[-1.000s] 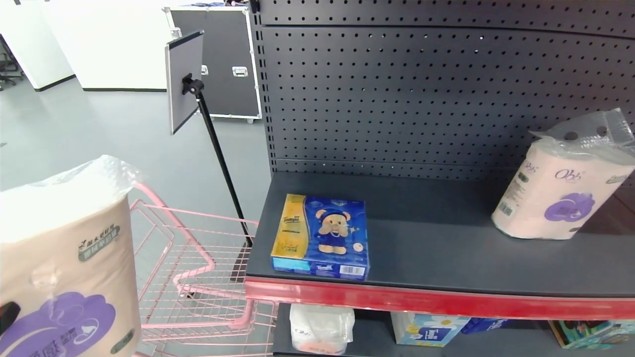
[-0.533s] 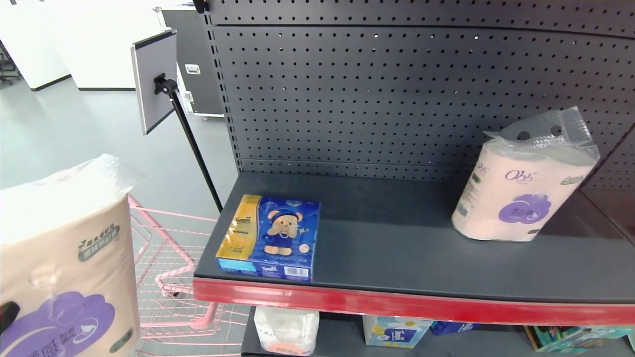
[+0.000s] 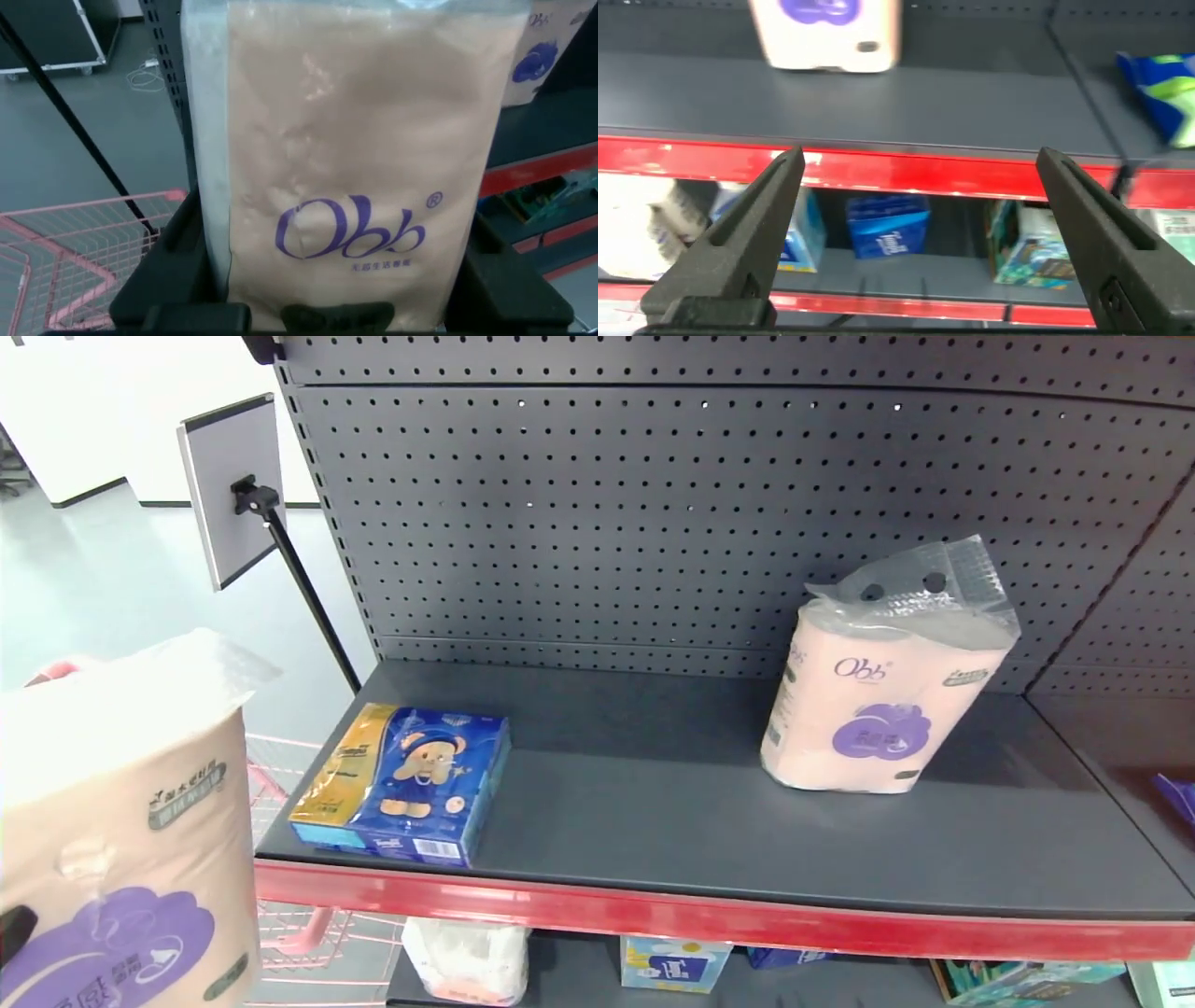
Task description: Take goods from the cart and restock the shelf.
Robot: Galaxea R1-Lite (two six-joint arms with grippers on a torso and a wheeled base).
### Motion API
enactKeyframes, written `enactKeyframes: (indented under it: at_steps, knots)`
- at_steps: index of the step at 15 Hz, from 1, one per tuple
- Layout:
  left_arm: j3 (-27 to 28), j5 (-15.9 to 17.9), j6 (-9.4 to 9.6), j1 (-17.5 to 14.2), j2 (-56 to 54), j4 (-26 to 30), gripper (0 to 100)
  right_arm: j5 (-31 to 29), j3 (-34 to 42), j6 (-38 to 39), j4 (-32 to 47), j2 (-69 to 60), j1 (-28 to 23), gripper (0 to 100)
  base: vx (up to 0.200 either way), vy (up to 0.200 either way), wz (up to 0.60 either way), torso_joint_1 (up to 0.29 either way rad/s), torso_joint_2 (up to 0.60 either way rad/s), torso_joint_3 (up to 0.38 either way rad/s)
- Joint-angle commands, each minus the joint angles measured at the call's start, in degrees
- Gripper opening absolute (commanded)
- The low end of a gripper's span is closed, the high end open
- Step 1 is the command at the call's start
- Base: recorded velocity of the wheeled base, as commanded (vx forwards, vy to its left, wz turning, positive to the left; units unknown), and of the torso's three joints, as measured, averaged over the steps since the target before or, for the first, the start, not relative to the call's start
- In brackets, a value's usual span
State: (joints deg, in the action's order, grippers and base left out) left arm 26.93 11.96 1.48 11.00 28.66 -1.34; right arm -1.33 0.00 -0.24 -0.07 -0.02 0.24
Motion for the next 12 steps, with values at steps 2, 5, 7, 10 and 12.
enactKeyframes:
  at_steps: [2,5,7,10,12]
  knots:
    - [-0.03,0.52,0.02,-0.01,0.17,-0.07,0,0.01,0.0,-0.11,-0.01,0.02,0.02,100,0.0,-0.2,0.0,0.005,0.0,0.0]
    - [-0.03,0.7,0.11,-0.01,0.17,-0.07,0,0.01,0.0,-0.02,-0.01,0.02,0.02,100,0.0,-0.2,0.0,0.002,0.0,0.002]
    - [0.05,0.7,0.11,-0.01,0.26,-0.07,0,0.01,0.0,-0.02,-0.01,0.02,0.02,100,0.0,-0.2,0.0,0.0,0.0,0.002]
    - [0.05,0.79,0.11,-0.01,0.26,-0.07,0,0.1,0.0,-0.02,-0.01,0.02,0.02,100,0.0,-0.2,0.0,0.004,0.0,0.002]
    - [-0.03,0.79,0.11,-0.01,0.26,-0.07,0,0.89,0.0,0.16,-0.01,0.02,0.02,100,0.0,-0.2,0.0,0.002,0.0,-0.002]
